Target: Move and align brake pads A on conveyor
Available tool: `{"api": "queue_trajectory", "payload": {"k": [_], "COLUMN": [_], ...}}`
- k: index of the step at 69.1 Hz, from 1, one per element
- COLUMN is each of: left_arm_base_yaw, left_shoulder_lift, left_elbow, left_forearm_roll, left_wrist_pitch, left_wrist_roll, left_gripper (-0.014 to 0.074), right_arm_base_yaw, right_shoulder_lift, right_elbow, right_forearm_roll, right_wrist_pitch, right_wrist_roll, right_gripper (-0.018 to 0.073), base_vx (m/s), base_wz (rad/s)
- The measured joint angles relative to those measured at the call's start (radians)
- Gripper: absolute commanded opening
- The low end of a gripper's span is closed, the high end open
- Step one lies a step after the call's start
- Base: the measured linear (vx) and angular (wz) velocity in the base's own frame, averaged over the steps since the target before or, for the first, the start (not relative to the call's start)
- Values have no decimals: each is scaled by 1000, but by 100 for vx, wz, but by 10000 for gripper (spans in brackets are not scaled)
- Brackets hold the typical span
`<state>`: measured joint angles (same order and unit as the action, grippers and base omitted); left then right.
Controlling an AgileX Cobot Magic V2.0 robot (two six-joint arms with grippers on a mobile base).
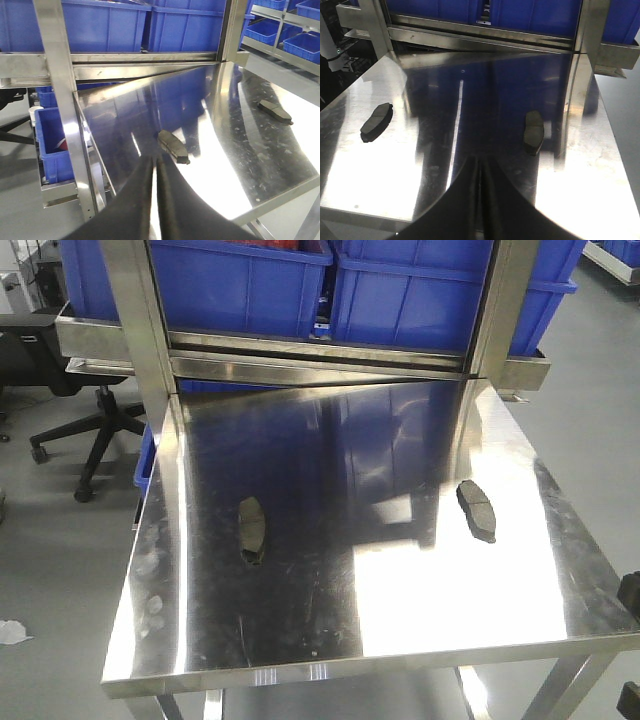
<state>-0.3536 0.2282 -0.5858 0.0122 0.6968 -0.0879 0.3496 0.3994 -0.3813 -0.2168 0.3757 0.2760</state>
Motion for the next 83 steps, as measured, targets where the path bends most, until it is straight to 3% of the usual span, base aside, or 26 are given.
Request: {"api": "queue_trajectory", "payload": {"k": [83], "left_arm_base_yaw": [0], "left_shoulder_lift": [0], "left_elbow": [0], "left_forearm_roll": [0], "left_wrist_pitch": [0], "left_wrist_roll": [0], "left_gripper": [-6], "right_arm_base_yaw": [0], "right_shoulder_lift": [0], "right_elbow": [0], "right_forearm_roll": [0], "right_wrist_pitch": [0], "right_wrist_roll": [0], "right_gripper": [-8], "base_vx": [4], "base_wz": [2]}}
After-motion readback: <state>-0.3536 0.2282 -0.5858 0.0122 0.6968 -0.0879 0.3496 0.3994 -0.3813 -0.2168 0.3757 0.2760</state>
